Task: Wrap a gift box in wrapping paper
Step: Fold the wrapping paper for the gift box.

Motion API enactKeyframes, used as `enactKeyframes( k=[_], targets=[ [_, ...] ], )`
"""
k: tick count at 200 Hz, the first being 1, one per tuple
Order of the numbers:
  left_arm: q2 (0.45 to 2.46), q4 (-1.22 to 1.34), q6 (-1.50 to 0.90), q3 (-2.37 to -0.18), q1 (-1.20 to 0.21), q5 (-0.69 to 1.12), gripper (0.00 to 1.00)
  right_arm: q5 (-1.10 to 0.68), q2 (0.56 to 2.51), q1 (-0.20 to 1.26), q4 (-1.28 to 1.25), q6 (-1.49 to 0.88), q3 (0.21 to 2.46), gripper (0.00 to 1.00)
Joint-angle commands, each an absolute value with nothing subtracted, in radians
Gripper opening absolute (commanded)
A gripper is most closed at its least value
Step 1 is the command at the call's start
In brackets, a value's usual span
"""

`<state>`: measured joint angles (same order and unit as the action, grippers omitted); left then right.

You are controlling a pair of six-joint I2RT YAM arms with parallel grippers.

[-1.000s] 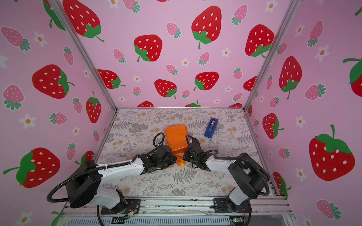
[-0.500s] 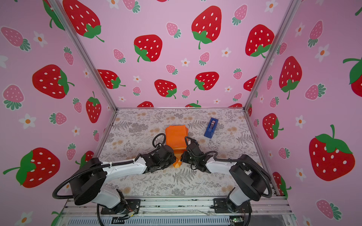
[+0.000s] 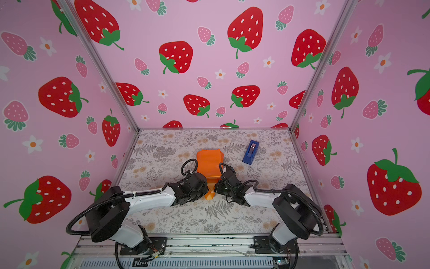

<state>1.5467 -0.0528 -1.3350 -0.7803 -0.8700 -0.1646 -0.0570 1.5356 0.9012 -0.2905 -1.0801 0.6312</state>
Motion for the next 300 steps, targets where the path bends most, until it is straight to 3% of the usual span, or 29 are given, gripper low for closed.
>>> enactKeyframes(
  k=[1,42,160,220,267,300],
  targets=[
    [1.570,-0.055,-1.341,-0.804,-0.865,-0.188,0.21,-0.054,1.518,0.910,-0.307,-1.101,0.623,0.01],
    [1.560,-0.058,-1.341,-0.795,-0.864,-0.180,0.00,-0.054,1.525,0.911,-0.307,-1.106,0.626,0.01],
    [1.436,-0.120,-1.370,-0.703,-0.862,-0.143,0.00,0.061,1.632,0.916,-0.461,-1.263,0.653,0.01],
    [1.449,-0.096,-1.373,-0.689,-0.858,-0.126,0.00,0.108,1.576,0.937,-0.511,-1.333,0.634,0.02],
    [1.456,-0.082,-1.374,-0.686,-0.859,-0.121,0.00,0.057,1.568,0.945,-0.551,-1.375,0.607,0.10],
    [1.457,-0.087,-1.375,-0.686,-0.854,-0.118,0.00,0.015,1.534,0.942,-0.492,-1.313,0.596,0.34]
  ],
)
